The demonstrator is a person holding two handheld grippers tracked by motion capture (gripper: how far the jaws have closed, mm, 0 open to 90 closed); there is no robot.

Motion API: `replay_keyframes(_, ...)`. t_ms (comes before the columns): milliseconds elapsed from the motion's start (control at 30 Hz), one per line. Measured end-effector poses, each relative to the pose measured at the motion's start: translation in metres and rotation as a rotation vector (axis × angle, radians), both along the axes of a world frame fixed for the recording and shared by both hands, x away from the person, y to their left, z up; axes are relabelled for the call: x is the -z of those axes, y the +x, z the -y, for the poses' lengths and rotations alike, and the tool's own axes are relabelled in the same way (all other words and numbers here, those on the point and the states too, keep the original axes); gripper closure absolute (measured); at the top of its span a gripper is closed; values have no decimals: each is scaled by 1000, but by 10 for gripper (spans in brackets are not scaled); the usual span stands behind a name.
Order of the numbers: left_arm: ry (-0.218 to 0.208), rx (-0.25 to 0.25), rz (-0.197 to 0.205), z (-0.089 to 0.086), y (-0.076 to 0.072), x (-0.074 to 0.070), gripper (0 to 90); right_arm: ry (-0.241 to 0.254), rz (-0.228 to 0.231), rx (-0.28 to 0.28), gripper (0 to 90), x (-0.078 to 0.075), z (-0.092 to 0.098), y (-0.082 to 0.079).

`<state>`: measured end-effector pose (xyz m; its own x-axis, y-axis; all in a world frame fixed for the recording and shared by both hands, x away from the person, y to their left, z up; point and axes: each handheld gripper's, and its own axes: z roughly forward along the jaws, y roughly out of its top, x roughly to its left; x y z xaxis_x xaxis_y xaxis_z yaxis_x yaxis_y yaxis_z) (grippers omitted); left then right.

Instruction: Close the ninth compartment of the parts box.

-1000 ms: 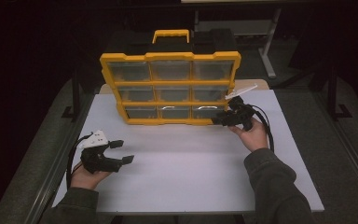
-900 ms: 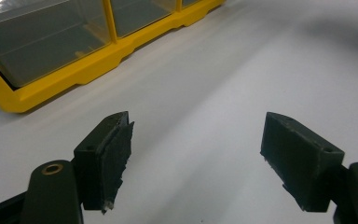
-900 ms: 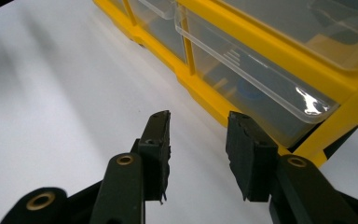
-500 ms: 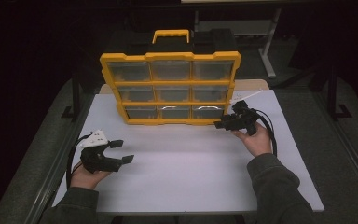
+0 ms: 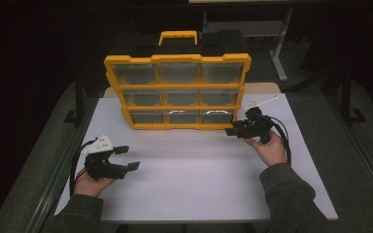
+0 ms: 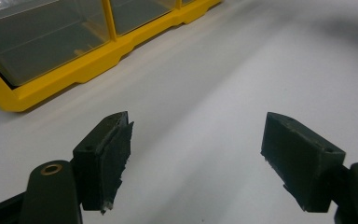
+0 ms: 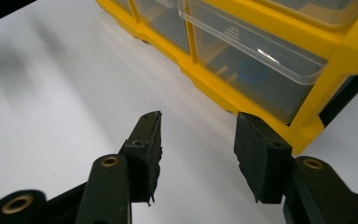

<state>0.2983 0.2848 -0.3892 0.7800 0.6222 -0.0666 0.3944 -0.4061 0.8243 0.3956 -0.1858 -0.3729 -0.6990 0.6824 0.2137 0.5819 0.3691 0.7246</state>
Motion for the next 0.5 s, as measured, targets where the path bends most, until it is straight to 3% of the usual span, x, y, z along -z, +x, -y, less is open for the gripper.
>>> replay_keyframes(500, -3, -6, -6, -1, -1, 1, 230, 25, 17, 9, 426, 1, 11, -10)
